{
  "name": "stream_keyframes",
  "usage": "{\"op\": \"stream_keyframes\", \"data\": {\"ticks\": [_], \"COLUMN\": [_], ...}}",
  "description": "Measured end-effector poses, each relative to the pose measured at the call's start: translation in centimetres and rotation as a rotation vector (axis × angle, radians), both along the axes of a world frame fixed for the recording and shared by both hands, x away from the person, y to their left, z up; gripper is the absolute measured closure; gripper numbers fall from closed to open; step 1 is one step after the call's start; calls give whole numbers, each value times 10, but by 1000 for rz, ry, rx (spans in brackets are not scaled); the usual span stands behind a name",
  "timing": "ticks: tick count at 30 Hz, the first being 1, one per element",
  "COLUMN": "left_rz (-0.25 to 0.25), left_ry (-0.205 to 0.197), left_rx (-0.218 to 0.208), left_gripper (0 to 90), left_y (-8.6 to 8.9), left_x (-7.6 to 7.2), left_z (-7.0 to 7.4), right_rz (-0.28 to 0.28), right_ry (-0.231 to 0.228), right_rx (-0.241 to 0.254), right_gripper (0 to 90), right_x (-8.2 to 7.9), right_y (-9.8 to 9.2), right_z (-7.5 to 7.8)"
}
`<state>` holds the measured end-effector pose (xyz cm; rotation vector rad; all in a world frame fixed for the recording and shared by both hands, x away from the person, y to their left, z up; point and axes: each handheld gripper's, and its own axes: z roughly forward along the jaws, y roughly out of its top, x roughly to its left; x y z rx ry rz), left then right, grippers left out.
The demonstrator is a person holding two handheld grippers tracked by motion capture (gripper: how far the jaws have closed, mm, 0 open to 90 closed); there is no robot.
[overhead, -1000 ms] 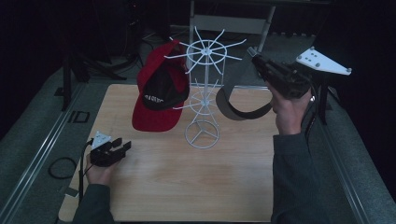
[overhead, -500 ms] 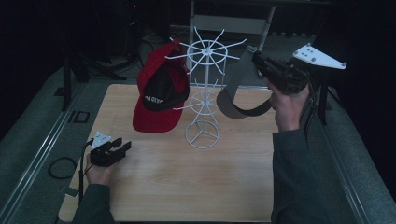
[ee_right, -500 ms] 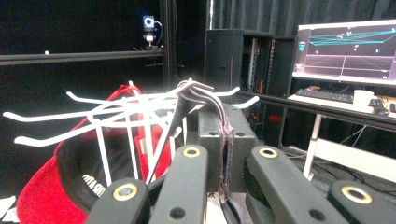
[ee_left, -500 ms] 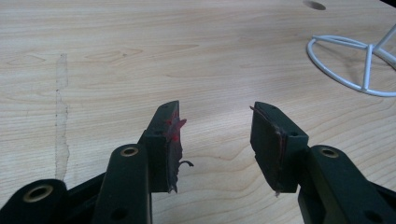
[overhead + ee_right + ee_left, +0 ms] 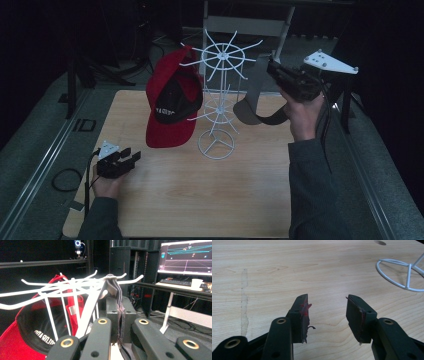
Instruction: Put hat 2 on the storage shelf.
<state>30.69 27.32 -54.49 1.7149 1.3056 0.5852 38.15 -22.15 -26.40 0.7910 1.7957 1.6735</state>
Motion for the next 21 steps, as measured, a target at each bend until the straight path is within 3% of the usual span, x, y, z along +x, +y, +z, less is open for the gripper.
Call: {"op": "stream_keyframes", "data": {"ticks": [21], "left_rz": [-1], "left_ry": [0], "left_rx": [-1], "left_gripper": [534], "left_y": [-1], "left_x": [1], "left_z": [0], "right_rz": [28], "right_ry": [58], "right_rx": [-43], "right_gripper": [879], "right_x": [5], "right_y": [12], "right_z": [-25]}}
